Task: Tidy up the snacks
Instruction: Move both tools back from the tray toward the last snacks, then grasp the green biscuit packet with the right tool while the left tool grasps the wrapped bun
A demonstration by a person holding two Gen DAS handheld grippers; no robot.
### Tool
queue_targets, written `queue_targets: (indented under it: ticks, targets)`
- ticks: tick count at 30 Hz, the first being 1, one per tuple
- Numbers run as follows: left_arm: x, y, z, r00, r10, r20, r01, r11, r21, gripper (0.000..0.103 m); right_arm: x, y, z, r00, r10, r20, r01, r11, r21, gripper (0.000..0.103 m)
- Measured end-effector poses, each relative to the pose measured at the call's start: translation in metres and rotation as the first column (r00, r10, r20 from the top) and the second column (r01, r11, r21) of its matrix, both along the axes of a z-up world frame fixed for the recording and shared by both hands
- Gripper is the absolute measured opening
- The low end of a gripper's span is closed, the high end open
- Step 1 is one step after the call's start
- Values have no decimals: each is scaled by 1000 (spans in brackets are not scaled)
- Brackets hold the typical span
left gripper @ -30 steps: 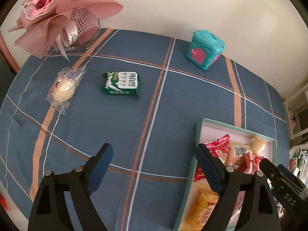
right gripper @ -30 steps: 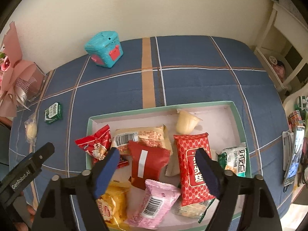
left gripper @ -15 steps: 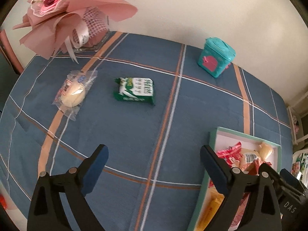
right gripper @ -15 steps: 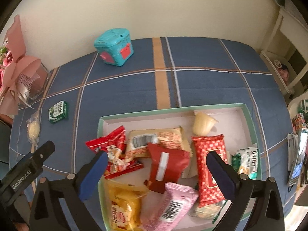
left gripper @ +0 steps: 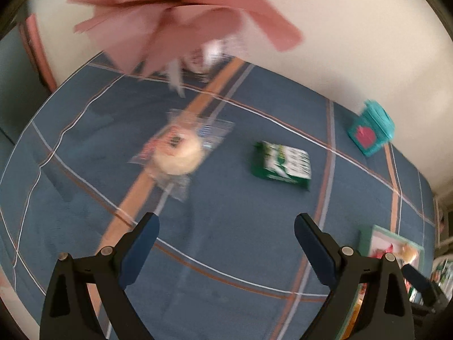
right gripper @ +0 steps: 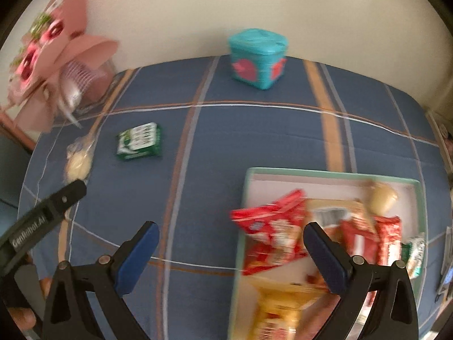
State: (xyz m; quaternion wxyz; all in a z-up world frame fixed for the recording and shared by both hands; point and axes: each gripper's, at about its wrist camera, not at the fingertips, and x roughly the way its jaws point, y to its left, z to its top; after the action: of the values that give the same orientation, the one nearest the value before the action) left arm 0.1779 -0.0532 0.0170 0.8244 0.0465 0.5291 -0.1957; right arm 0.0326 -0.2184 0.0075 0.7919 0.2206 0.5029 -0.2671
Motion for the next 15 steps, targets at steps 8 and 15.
queue_targets:
  ticks: [8, 15]
  targets:
    - [37, 25, -9, 1000, 23, 12, -24, 999, 29, 96, 35, 22, -4, 996, 57, 74, -57, 998, -10, 103]
    - [81, 10, -13, 999, -42, 1, 42, 998, 41, 96, 91, 20, -19, 992, 91, 91, -91, 996, 0, 103]
